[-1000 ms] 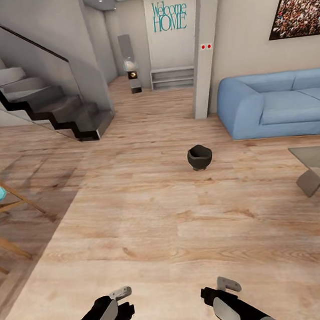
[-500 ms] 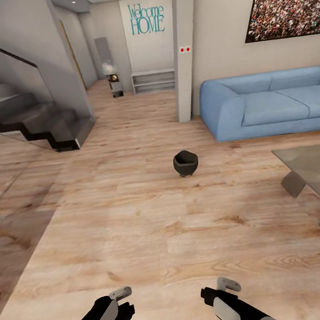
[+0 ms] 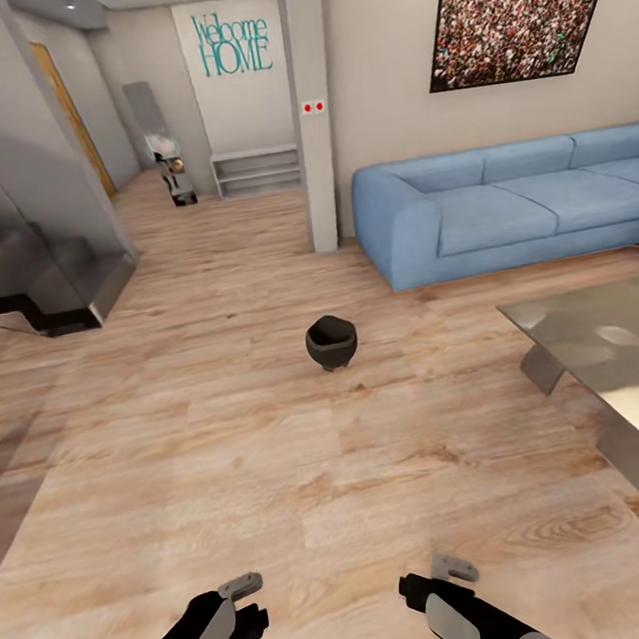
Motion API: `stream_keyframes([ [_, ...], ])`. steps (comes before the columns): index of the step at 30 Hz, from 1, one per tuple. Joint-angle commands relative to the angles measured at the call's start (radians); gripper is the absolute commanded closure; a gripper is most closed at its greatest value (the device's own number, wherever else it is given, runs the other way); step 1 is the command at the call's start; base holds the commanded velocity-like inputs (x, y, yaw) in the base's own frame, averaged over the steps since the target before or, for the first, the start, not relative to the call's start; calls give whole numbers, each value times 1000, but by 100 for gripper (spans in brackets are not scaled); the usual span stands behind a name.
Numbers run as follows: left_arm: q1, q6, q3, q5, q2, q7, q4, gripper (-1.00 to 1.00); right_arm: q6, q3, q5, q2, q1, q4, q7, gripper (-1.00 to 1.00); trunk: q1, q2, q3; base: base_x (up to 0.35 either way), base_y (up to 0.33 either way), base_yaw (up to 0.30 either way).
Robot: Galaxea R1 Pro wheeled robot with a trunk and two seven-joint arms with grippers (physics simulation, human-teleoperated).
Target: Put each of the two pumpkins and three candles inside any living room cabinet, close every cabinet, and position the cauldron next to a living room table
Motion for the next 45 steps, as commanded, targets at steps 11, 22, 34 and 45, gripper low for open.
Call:
stream_keyframes([
  [11, 0, 3, -8, 11, 2, 9, -3, -100, -3, 9, -3, -2, -1, -2, -8, -100, 1, 0, -1, 327, 0, -20],
  [22, 0, 3, -8, 11, 1, 9, -3, -100, -6, 9, 1, -2, -1, -3, -5, -100, 1, 0, -1, 330, 0, 0],
  [34, 0, 3, -8, 11, 1, 9, -3, -100, -6, 10, 2, -2, -1, -3, -3, -100, 1, 0, -1, 330, 0, 0],
  [45, 0, 3, -8, 11, 0, 9, -2, -100, -6, 11, 2, -2, -1, -3, -3, -100, 1, 0, -1, 330, 0, 0],
])
